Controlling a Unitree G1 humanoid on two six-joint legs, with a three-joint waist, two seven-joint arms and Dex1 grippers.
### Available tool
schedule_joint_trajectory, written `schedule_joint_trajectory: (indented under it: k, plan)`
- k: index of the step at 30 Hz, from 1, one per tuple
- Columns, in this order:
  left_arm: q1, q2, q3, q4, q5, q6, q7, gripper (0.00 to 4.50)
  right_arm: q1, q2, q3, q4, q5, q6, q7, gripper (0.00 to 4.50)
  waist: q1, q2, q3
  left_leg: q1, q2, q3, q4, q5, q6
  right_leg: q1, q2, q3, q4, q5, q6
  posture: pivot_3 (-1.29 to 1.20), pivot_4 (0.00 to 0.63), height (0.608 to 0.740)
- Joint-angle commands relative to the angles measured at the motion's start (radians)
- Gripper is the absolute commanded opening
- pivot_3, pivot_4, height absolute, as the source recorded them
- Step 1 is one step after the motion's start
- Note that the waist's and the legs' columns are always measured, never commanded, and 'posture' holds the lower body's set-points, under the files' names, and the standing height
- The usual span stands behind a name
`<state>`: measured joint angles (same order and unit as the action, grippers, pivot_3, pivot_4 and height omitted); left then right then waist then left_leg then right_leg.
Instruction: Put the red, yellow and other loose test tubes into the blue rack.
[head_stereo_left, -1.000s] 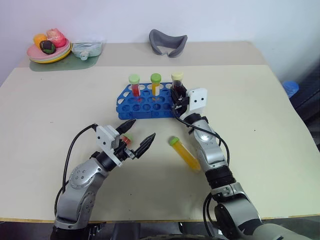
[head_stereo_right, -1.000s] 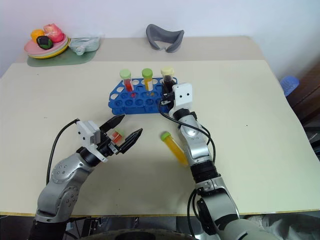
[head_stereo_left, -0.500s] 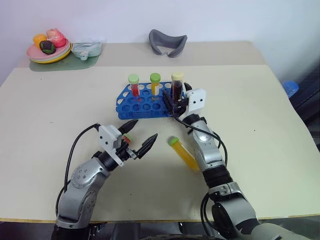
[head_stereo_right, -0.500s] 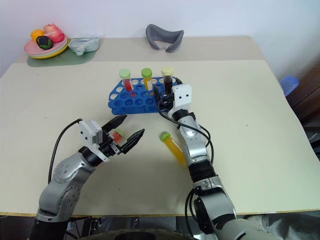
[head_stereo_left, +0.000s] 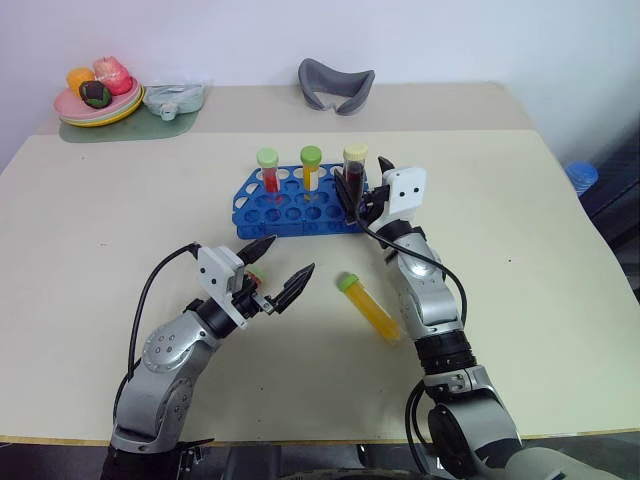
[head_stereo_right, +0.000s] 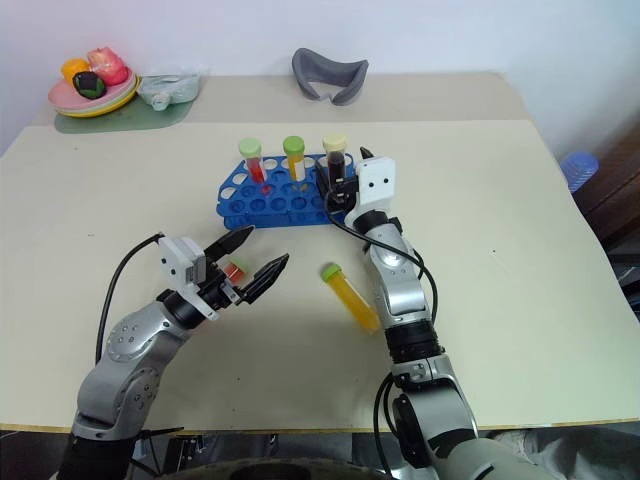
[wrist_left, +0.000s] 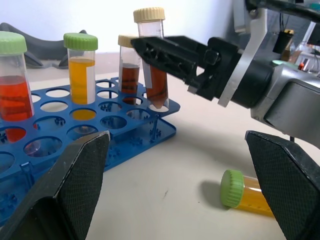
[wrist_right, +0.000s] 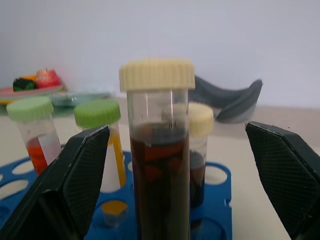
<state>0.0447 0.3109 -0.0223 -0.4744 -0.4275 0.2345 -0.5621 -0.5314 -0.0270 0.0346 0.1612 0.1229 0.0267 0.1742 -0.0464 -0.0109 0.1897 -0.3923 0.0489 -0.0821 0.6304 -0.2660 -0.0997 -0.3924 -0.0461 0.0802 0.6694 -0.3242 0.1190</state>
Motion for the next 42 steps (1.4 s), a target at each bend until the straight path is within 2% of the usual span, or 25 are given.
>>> schedule_joint_trajectory:
  k: [1,5,11,22,25,26,34,36,38,42]
  plan:
    - [0.002,0.002,0.002,-0.053,-0.017,0.005,0.009,4.5,-0.026,-0.032,-0.017,-0.166,0.057,0.238,0.01,4.42,0.001,0.0,0.0,0.0,0.0,0.0,0.0,0.0,0.0,0.0,0.0,0.0,0.0,0.0,0.0,0.0,0.15,0.74]
    - [-0.005,0.0,-0.002,-0.066,-0.019,0.022,0.019,4.5,-0.039,-0.08,-0.016,-0.289,0.11,0.512,0.023,4.42,0.001,0.0,0.0,0.0,0.0,0.0,0.0,0.0,0.0,0.0,0.0,0.0,0.0,0.0,0.0,0.0,0.15,0.74]
    - [-0.018,-0.001,-0.005,-0.066,-0.021,0.037,0.024,4.5,-0.103,-0.108,-0.06,-0.366,0.172,0.774,0.007,4.42,0.0,0.0,0.0,0.0,0.0,0.0,0.0,0.0,0.0,0.0,0.0,0.0,0.0,0.0,0.0,0.0,0.15,0.74]
    - [-0.02,-0.009,-0.007,-0.062,-0.016,0.033,0.023,4.5,-0.172,-0.1,-0.077,-0.337,0.178,0.888,-0.019,4.42,0.0,0.0,0.0,0.0,0.0,0.0,0.0,0.0,0.0,0.0,0.0,0.0,-0.001,0.0,0.0,0.0,0.15,0.74]
    - [-0.016,-0.01,-0.006,-0.062,-0.013,0.03,0.024,4.5,-0.176,-0.096,-0.076,-0.332,0.176,0.897,-0.025,3.61,0.0,0.0,0.0,0.0,0.0,0.0,0.0,0.0,0.0,0.0,0.0,0.0,-0.001,0.0,0.0,0.0,0.15,0.74]
    - [-0.013,-0.01,-0.006,-0.061,-0.013,0.028,0.023,4.5,-0.176,-0.096,-0.076,-0.332,0.174,0.9,-0.026,3.18,0.0,0.0,0.0,0.0,0.0,0.0,0.0,0.0,0.0,0.0,0.0,0.0,-0.001,0.0,0.0,0.0,0.15,0.74]
    - [-0.004,-0.011,-0.009,-0.058,-0.009,0.018,0.019,4.5,-0.175,-0.09,-0.076,-0.334,0.177,0.904,-0.028,3.18,0.0,0.0,0.0,0.0,0.0,0.0,0.0,0.0,0.0,0.0,0.0,0.0,-0.001,0.0,0.0,0.0,0.15,0.74]
    - [-0.003,-0.01,-0.008,-0.056,-0.009,0.015,0.016,4.5,-0.174,-0.088,-0.076,-0.335,0.177,0.905,-0.031,2.62,0.0,0.0,0.0,0.0,0.0,0.0,0.0,0.0,0.0,0.0,0.0,0.0,-0.001,0.0,0.0,0.0,0.15,0.74]
    - [-0.002,-0.009,-0.006,-0.051,-0.009,0.012,0.012,4.5,-0.172,-0.088,-0.073,-0.338,0.173,0.905,-0.036,1.86,0.0,0.0,0.0,0.0,0.0,0.0,0.0,0.0,0.0,0.0,0.0,0.0,-0.001,0.0,0.0,0.0,0.15,0.74]
    - [-0.001,-0.009,-0.006,-0.046,-0.008,0.006,0.008,4.5,-0.17,-0.086,-0.069,-0.343,0.171,0.906,-0.038,1.86,0.0,0.0,0.0,0.0,0.0,0.0,-0.001,0.0,0.0,0.0,0.0,0.0,-0.001,0.0,0.0,0.0,0.15,0.74]
